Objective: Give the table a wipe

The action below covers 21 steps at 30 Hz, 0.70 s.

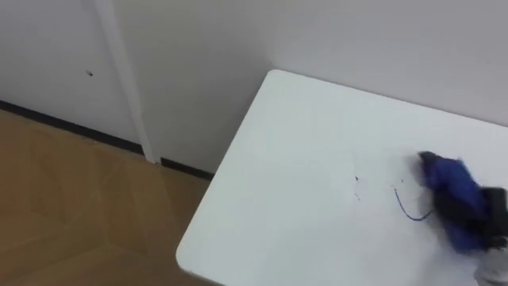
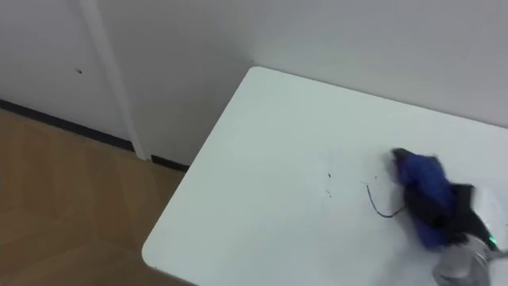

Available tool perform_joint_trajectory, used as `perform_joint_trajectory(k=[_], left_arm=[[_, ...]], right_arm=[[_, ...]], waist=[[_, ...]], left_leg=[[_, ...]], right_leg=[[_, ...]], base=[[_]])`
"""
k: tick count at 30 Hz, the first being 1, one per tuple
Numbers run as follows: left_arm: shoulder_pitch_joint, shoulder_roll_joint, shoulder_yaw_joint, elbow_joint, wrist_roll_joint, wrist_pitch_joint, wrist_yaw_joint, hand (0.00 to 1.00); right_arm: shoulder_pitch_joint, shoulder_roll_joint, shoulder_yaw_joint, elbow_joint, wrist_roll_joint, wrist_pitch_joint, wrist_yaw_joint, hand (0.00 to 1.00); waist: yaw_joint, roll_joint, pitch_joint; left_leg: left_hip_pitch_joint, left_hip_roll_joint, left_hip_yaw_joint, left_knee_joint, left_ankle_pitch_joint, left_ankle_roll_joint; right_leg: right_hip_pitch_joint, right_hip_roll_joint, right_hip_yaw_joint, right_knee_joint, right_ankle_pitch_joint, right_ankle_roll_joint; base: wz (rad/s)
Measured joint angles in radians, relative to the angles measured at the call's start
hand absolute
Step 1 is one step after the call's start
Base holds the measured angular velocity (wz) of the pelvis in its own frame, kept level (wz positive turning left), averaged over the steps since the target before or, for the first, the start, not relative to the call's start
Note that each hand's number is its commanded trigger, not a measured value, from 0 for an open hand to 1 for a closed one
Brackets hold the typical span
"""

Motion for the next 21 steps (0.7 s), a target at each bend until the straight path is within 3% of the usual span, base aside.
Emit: perform_joint_trajectory(k=[3, 8, 11, 13, 15, 17, 18, 20, 21], left_arm=[[0.007, 0.003, 0.028, 0.0, -0.001, -0.001, -0.006, 0.0], [-0.031, 0.005, 0.019, 0.0, -0.02, -0.006, -0.022, 0.0], [-0.056, 0.005, -0.019, 0.003, -0.02, -0.014, -0.023, 0.0], [-0.073, 0.005, -0.054, 0.003, -0.021, -0.014, -0.023, 0.0], [-0.092, 0.005, -0.097, 0.002, -0.021, -0.012, -0.026, 0.0], [-0.099, 0.006, -0.116, 0.002, -0.022, -0.005, -0.033, 0.0], [-0.1, 0.007, -0.126, -0.002, -0.02, -0.002, -0.045, 0.0], [-0.114, 0.008, -0.14, -0.022, -0.017, 0.001, -0.063, 0.0], [-0.114, 0.009, -0.147, -0.031, -0.011, 0.0, -0.069, 0.0]], right_arm=[[0.068, -0.009, -0.067, 0.013, 0.043, 0.0, -0.003, 1.0], [0.09, -0.009, -0.065, 0.005, 0.055, 0.007, -0.002, 1.0], [0.058, -0.007, -0.018, -0.027, 0.011, 0.056, -0.012, 1.0], [0.035, -0.006, 0.024, -0.069, -0.069, 0.101, -0.017, 1.0], [-0.015, 0.018, 0.144, -0.18, -0.197, 0.169, 0.004, 1.0], [-0.073, 0.055, 0.272, -0.311, -0.322, 0.199, 0.053, 1.0], [-0.139, 0.077, 0.368, -0.353, -0.385, 0.188, 0.089, 1.0], [-0.23, 0.102, 0.434, -0.364, -0.453, 0.157, 0.138, 1.0], [-0.275, 0.115, 0.457, -0.37, -0.484, 0.152, 0.165, 1.0]], waist=[[-0.015, -0.012, 0.0054], [-0.016, -0.017, 0.0049], [0.008, -0.006, 0.0088], [0.03, 0.005, 0.0098], [0.089, 0.019, 0.0109], [0.106, 0.024, 0.0123], [0.111, 0.024, 0.0181], [0.137, 0.02, 0.0305], [0.167, 0.019, 0.0305]], left_leg=[[0.003, 0.005, -0.001, 0.003, -0.005, -0.003], [-0.003, 0.017, 0.004, 0.021, -0.008, -0.017], [0.0, 0.025, 0.025, 0.026, -0.005, -0.022], [-0.02, 0.037, 0.04, 0.041, -0.008, -0.025], [-0.036, 0.058, 0.055, 0.04, 0.001, -0.039], [-0.048, 0.068, 0.053, 0.033, 0.009, -0.05], [-0.05, 0.071, 0.051, 0.026, 0.02, -0.056], [-0.049, 0.07, 0.038, 0.007, 0.035, -0.062], [-0.051, 0.066, 0.025, -0.004, 0.044, -0.064]], right_leg=[[0.005, 0.004, 0.002, -0.003, 0.0, 0.0], [0.005, 0.016, 0.006, -0.003, 0.0, 0.0], [0.005, 0.02, 0.008, -0.004, -0.003, -0.006], [-0.016, 0.026, 0.011, 0.001, -0.006, -0.023], [-0.058, 0.036, 0.037, 0.003, -0.011, -0.03], [-0.086, 0.039, 0.031, 0.018, -0.01, -0.037], [-0.093, 0.039, 0.025, 0.019, -0.01, -0.043], [-0.095, 0.045, 0.022, 0.017, -0.013, -0.05], [-0.095, 0.044, 0.01, 0.012, -0.012, -0.056]], base=[[0.02], [-0.08], [-0.22], [-0.36], [-0.68], [-0.32], [0.04], [0.35], [0.4]])
